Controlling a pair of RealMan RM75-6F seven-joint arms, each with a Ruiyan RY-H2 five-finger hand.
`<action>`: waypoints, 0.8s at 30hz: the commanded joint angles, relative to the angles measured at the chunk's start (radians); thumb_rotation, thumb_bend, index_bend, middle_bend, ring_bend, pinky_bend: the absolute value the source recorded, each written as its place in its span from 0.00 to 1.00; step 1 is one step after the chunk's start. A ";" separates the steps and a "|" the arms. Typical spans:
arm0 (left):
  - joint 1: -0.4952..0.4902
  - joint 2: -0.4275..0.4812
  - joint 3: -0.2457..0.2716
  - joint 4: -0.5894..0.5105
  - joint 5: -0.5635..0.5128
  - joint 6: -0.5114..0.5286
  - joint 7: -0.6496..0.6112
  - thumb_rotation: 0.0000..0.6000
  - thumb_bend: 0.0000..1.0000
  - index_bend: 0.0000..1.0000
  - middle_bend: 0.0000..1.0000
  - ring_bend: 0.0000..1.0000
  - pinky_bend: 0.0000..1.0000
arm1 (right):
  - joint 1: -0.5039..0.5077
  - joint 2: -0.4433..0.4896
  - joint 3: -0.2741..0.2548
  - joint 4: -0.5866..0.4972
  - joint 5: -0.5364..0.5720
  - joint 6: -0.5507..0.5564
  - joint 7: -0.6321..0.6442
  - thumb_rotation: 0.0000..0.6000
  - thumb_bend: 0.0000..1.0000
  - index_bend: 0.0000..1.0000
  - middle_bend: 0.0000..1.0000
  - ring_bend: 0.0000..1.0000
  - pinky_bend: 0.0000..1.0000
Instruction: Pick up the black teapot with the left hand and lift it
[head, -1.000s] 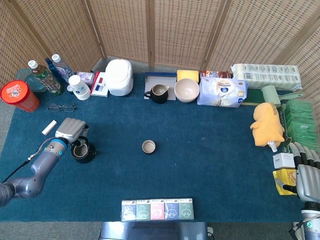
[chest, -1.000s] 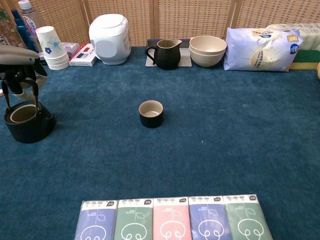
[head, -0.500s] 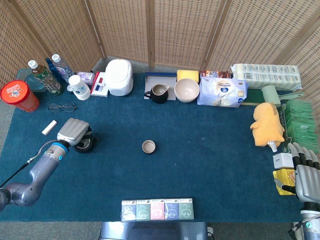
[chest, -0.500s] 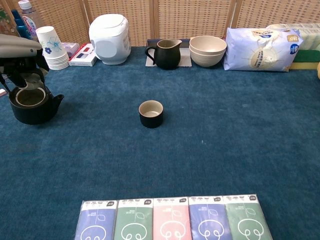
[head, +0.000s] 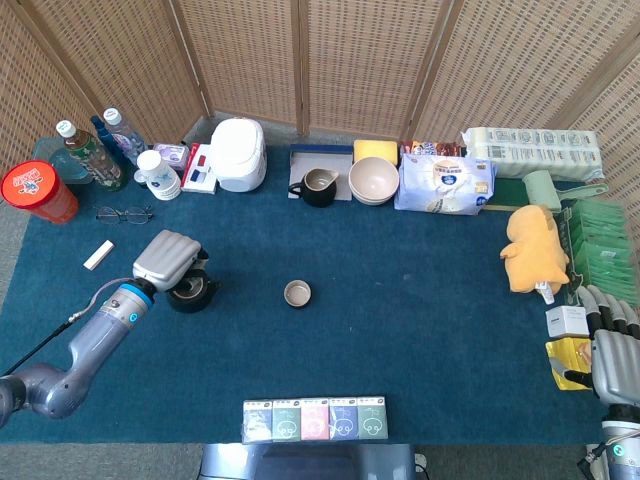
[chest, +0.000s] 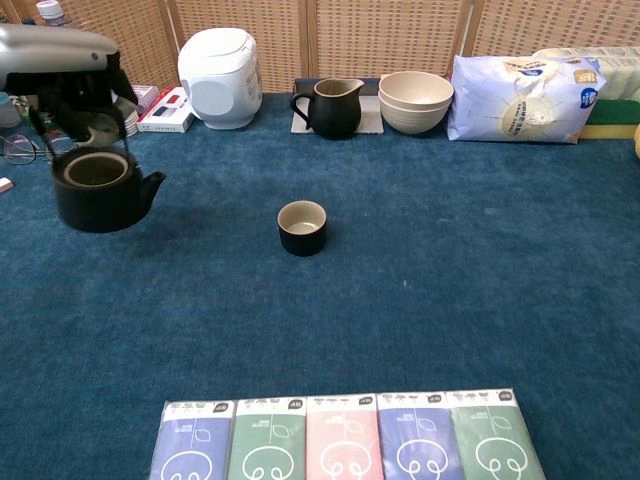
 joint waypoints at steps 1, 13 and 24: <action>-0.018 -0.018 -0.019 -0.006 -0.010 0.008 0.020 1.00 0.48 0.77 0.94 0.83 0.95 | 0.001 0.000 -0.001 0.000 0.000 -0.002 0.000 1.00 0.00 0.00 0.00 0.00 0.00; -0.068 -0.045 -0.048 -0.042 -0.067 0.031 0.111 1.00 0.46 0.77 0.94 0.82 0.95 | 0.001 0.002 0.001 0.004 0.009 -0.005 0.007 1.00 0.00 0.00 0.00 0.00 0.00; -0.086 -0.030 -0.052 -0.077 -0.096 0.047 0.150 1.00 0.43 0.77 0.93 0.81 0.95 | 0.005 -0.003 0.001 0.008 0.017 -0.010 -0.001 1.00 0.00 0.00 0.00 0.00 0.00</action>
